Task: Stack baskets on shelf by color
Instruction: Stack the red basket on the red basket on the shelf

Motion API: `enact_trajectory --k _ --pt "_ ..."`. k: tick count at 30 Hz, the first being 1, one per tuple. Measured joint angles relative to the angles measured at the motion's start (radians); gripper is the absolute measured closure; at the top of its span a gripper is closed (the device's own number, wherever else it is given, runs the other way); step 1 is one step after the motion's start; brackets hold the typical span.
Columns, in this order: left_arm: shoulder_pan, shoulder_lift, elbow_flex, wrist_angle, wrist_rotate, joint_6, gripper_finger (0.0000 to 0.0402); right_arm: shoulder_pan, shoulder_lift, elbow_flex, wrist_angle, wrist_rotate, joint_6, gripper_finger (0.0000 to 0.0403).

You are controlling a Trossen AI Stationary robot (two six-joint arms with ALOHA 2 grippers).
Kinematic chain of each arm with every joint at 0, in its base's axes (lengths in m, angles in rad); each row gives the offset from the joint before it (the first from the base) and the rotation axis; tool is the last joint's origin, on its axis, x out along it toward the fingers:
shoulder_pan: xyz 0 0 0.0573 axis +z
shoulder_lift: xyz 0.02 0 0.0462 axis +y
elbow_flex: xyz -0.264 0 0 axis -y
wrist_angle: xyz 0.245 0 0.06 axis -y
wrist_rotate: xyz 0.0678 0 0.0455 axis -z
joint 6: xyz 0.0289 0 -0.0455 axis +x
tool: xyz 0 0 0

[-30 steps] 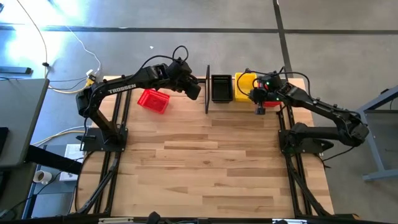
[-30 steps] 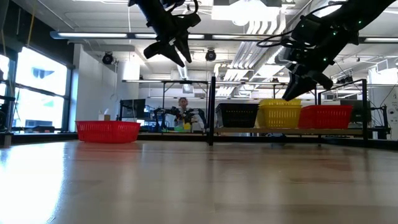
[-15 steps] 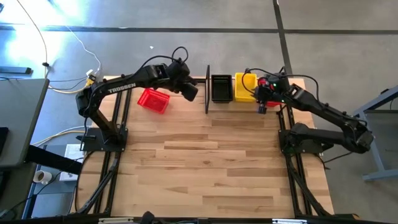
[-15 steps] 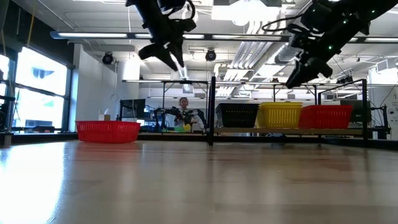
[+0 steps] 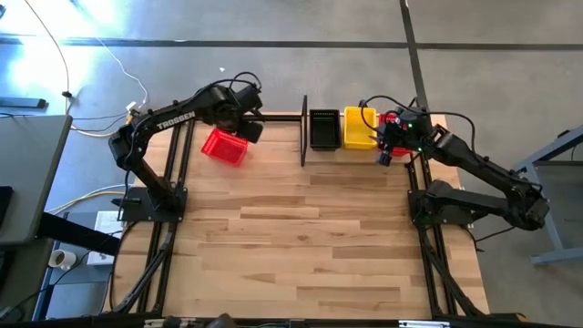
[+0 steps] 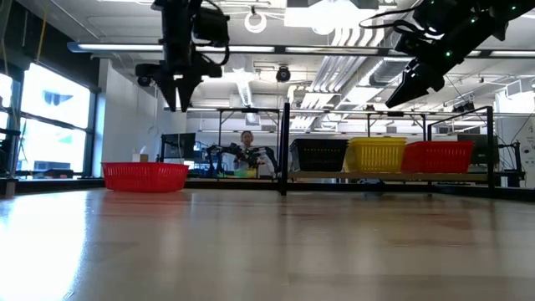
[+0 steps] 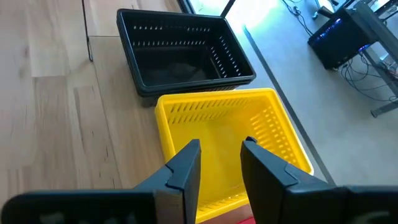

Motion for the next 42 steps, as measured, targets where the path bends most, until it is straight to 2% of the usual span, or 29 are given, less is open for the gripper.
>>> enact_trajectory --k 9,21,27,36,42 --pt "0.073 0.0 -0.163 0.032 0.025 -0.047 0.0286 0.0 0.001 0.0 0.0 0.0 0.0 0.0302" --pt "0.258 0.004 -0.295 0.109 -0.094 -0.061 0.0286 0.0 0.004 0.0 0.002 0.0 0.0 0.0302" --pt "0.33 0.005 -0.32 0.194 -0.09 -0.016 0.0286 0.0 0.004 0.0 0.014 0.0 0.043 0.0302" --pt "0.335 0.049 -0.323 0.207 -0.048 0.003 0.0286 0.0 0.004 0.001 0.013 0.006 0.053 0.0302" --pt "0.337 0.104 -0.323 0.195 -0.058 -0.035 0.0286 0.0 0.004 0.001 0.013 0.027 0.052 0.0302"
